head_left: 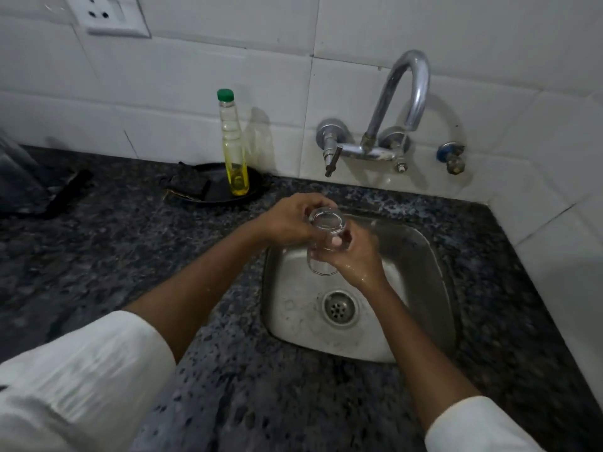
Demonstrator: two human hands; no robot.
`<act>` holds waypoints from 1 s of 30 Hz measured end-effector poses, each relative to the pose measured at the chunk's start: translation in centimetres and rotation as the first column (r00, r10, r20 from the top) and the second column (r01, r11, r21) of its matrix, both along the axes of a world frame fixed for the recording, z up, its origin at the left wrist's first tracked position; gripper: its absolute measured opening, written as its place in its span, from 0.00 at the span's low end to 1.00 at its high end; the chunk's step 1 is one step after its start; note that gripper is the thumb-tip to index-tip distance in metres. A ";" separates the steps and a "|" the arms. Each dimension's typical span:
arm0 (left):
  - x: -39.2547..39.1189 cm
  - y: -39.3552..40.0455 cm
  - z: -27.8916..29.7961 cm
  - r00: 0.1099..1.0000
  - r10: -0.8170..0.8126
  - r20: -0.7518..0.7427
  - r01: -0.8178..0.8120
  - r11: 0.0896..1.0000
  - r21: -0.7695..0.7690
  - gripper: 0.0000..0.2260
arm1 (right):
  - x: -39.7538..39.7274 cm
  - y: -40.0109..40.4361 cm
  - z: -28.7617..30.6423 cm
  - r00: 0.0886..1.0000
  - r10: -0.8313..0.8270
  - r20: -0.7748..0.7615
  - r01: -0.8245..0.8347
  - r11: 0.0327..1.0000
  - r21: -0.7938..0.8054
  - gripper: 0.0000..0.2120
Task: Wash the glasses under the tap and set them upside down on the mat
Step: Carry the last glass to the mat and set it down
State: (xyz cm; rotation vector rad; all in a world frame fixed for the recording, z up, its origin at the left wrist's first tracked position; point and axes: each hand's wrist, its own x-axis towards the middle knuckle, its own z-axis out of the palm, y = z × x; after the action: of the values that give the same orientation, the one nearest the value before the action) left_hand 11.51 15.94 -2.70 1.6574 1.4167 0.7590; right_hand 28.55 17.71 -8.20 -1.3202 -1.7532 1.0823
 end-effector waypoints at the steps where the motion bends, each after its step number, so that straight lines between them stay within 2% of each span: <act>1: 0.1 -0.7 0.3 0.999 -0.007 0.041 0.008 1.000 -0.026 0.22 | 0.6 -0.3 0.2 0.999 -0.013 0.032 0.013 1.000 0.018 0.31; 4: 0.1 -2.7 1.1 0.993 0.081 0.087 -0.073 0.994 -0.085 0.16 | 1.9 -1.1 1.0 0.991 -0.058 0.118 0.055 0.998 0.032 0.34; 8: -1.0 -5.3 0.7 0.976 0.192 0.104 -0.175 0.973 -0.153 0.11 | 2.1 -2.2 1.7 0.994 -0.035 0.102 0.035 0.999 -0.001 0.33; 11: -2.4 -7.0 0.1 0.967 0.218 0.133 -0.188 0.959 -0.211 0.11 | 1.3 -3.0 2.5 0.995 -0.010 0.104 0.009 1.000 0.008 0.27; 16: -6.3 -9.6 0.3 0.928 0.322 0.187 -0.280 0.934 -0.222 0.12 | -2.7 -3.6 3.7 0.990 0.084 0.109 -0.090 0.994 0.057 0.27; 21: -12.5 -12.6 0.8 0.896 0.413 0.164 -0.377 0.901 -0.212 0.13 | -10.2 -3.5 4.3 0.975 0.186 0.122 -0.197 0.977 0.084 0.27; 30: -32.2 -18.5 -0.3 0.741 0.659 0.129 -0.625 0.747 -0.227 0.11 | -34.2 -2.4 4.2 0.921 0.362 0.143 -0.378 0.920 0.105 0.35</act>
State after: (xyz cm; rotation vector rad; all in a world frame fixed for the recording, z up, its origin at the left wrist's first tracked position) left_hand -20.74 -2.57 -3.02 0.8964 1.8673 1.1165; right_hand -5.68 15.32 -4.03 -1.0132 -2.1895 1.0809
